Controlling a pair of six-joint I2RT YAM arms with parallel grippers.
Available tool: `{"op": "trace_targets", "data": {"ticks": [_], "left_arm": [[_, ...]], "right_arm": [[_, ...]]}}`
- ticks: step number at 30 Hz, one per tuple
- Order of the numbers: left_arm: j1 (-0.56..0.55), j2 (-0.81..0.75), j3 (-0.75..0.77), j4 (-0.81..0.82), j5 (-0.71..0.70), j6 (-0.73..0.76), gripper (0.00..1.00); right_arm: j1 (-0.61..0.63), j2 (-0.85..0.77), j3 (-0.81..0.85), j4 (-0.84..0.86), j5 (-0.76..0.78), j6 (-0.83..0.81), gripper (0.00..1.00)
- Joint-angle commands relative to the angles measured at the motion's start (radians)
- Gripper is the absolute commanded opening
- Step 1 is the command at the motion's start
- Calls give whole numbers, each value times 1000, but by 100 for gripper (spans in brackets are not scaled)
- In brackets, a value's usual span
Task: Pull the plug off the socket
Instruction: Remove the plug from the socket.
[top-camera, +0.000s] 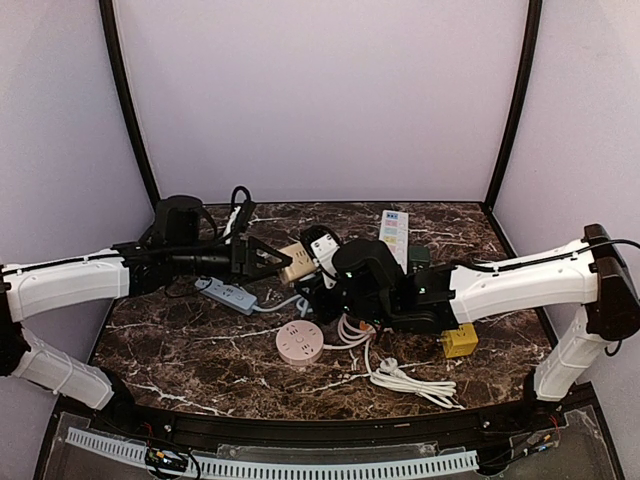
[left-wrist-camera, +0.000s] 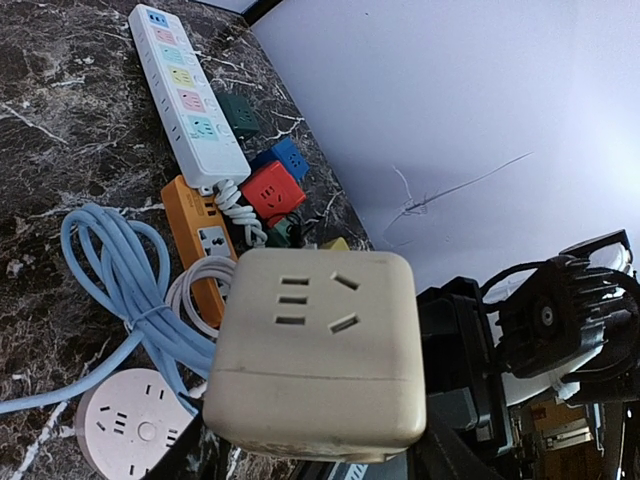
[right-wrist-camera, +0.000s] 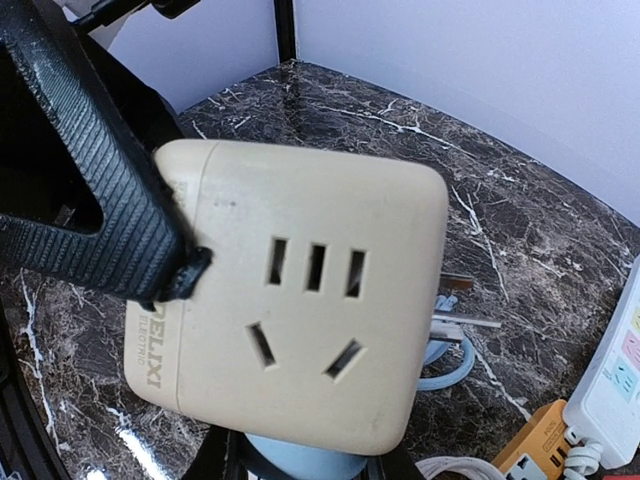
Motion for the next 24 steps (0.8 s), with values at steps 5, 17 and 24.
{"op": "trace_targets", "data": {"ticks": [5, 17, 24], "left_arm": [[73, 12, -12, 138, -169, 20, 1], [73, -57, -118, 296, -163, 13, 1], [72, -39, -78, 206, -67, 113, 7]], "right_arm": [[47, -52, -2, -44, 15, 34, 0], [-42, -52, 52, -201, -24, 471, 0], [-51, -98, 67, -185, -100, 380, 0]]}}
